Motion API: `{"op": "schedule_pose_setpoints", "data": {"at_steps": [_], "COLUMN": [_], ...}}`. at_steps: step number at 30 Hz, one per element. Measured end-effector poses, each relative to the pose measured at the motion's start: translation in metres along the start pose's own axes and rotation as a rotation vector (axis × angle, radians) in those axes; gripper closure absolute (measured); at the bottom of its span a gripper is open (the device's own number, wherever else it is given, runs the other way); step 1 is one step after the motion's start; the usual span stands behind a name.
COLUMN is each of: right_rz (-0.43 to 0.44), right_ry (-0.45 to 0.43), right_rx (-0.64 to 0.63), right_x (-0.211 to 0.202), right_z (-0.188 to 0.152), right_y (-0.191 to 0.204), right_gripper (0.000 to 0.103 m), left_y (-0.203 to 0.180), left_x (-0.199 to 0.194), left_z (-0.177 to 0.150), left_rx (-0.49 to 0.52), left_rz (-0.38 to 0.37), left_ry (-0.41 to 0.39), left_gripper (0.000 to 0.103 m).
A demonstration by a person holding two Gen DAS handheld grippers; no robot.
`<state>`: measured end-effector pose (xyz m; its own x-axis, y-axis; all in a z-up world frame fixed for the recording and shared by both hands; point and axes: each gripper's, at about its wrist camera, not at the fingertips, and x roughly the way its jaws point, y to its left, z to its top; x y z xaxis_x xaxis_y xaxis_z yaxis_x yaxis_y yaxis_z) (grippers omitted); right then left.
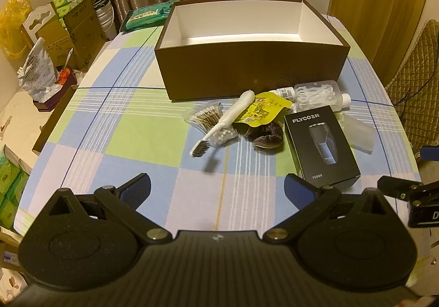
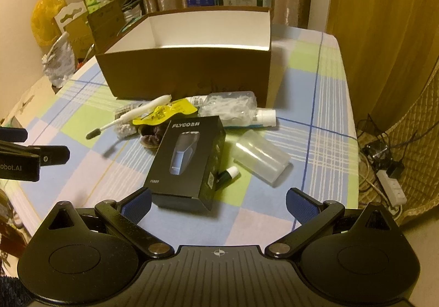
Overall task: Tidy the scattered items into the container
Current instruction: 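Move the left tool toward the white toothbrush while the right tool approaches the clear plastic cup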
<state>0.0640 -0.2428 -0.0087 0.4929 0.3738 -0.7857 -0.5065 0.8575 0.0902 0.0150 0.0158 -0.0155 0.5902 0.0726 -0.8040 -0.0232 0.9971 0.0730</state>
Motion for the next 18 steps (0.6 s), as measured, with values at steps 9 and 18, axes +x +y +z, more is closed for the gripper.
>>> {"op": "schedule_pose_setpoints", "data": {"at_steps": [9,18], "right_rz": [0.025,0.027], "right_ry": [-0.058,-0.076], "right_rx": [0.021,0.04], "right_x": [0.003,0.021], "right_z": [0.003,0.001], "right_y": [-0.013,-0.04], "right_gripper": [0.002,0.002], "left_y": [0.008,0.02], "left_x": [0.01,0.028], "left_z": [0.004,0.013], "left_rx": [0.018,0.049], "left_rz": [-0.006,-0.063], "left_ry": [-0.03,-0.069], "left_gripper": [0.001,0.001]}}
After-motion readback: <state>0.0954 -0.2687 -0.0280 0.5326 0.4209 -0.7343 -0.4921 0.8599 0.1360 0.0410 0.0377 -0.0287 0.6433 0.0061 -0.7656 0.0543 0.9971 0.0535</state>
